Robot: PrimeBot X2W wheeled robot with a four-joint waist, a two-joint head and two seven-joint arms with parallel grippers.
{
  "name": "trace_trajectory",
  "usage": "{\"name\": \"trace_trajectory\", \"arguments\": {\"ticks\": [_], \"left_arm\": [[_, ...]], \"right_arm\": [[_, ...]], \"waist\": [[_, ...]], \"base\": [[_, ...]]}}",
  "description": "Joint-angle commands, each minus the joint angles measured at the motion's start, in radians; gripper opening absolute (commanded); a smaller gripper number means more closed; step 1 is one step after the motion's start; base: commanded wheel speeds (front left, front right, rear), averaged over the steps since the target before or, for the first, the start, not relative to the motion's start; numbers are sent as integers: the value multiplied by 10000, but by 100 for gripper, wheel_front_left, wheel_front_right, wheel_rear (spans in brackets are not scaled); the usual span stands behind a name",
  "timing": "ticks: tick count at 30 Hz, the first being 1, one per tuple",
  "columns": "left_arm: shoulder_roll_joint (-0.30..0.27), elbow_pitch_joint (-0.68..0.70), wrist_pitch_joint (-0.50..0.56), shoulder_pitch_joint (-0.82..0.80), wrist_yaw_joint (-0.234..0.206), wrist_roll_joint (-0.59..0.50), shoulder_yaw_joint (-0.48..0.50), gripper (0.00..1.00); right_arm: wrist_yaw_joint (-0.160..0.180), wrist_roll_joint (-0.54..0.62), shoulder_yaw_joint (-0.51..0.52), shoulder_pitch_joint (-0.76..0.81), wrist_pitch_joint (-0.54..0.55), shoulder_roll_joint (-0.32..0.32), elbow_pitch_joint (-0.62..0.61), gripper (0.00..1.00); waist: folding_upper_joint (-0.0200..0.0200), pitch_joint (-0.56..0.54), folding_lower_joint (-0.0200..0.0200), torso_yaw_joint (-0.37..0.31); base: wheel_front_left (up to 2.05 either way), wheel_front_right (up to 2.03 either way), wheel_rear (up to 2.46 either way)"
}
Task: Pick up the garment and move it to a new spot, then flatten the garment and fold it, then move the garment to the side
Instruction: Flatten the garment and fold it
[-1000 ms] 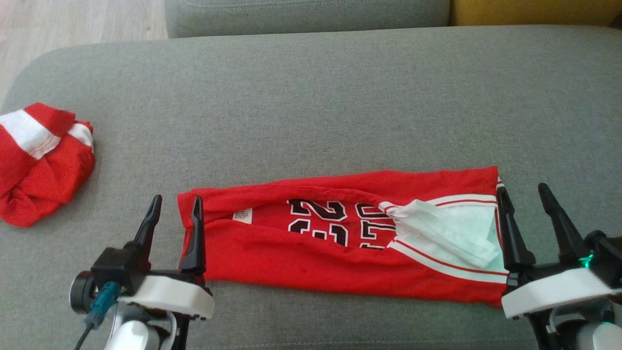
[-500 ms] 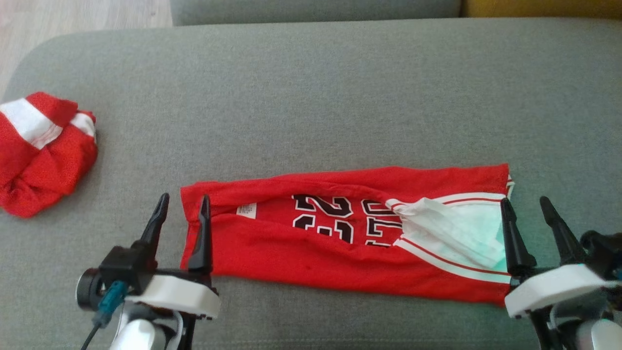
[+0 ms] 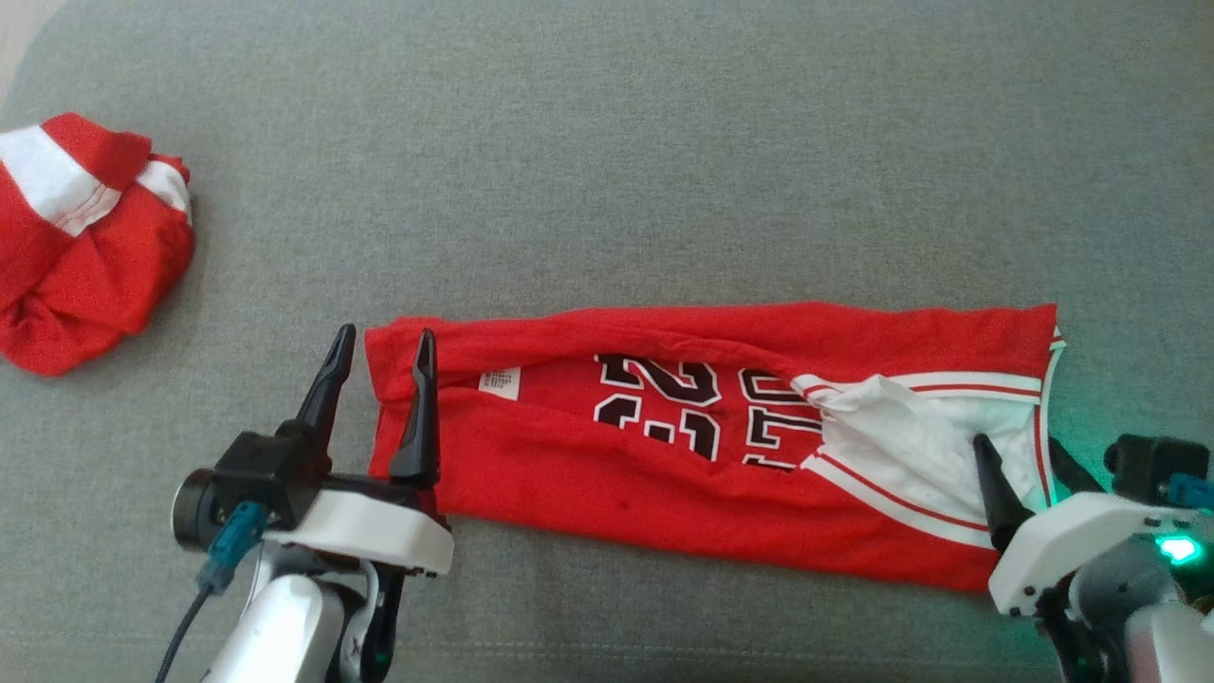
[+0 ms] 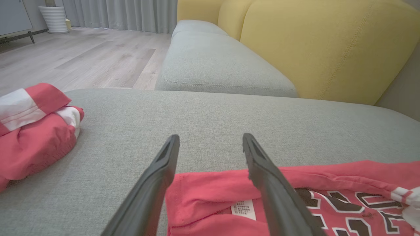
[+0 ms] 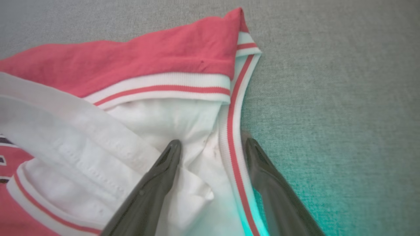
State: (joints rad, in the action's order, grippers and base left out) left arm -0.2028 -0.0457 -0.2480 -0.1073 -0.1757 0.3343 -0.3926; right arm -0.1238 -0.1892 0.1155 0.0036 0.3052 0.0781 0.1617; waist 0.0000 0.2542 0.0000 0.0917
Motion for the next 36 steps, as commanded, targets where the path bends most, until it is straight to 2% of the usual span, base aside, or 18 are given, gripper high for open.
{"name": "trace_trajectory", "arguments": {"ticks": [1,3,4,5,12,19,29,36], "left_arm": [[-54,245,-103,-432,52,-74,344,100],[-11,201,-117,-460,72,-76,405,100],[4,192,-120,-463,73,-82,422,100],[16,185,-123,-469,74,-90,439,100],[25,170,-133,-568,150,-134,574,100],[60,281,-135,-449,168,-163,783,100],[150,347,-136,-288,239,-217,992,100],[179,337,-137,-181,278,-253,1097,100]], "right_arm": [[-69,-13,-188,-215,235,6,-216,100],[-69,-271,-278,-133,790,-108,-241,100],[-69,-377,-306,-128,894,-131,-275,40],[-69,-459,-322,-125,999,-148,-297,0],[-69,-613,-133,-292,857,-104,-729,0],[-69,-630,774,-151,592,357,-1360,0],[-69,-674,2338,441,875,889,-1949,0],[-69,-851,1964,314,1417,905,-2833,0]], "waist": [[0,62,0,37],[0,109,0,23],[0,118,0,15],[0,127,0,3],[0,127,0,-21],[0,103,0,-102],[0,-72,0,-268],[0,-296,0,-429]], "base": [[0,0,0],[0,0,0],[0,0,0],[0,0,0],[0,0,0],[0,0,0],[0,0,0],[0,0,0]]}}
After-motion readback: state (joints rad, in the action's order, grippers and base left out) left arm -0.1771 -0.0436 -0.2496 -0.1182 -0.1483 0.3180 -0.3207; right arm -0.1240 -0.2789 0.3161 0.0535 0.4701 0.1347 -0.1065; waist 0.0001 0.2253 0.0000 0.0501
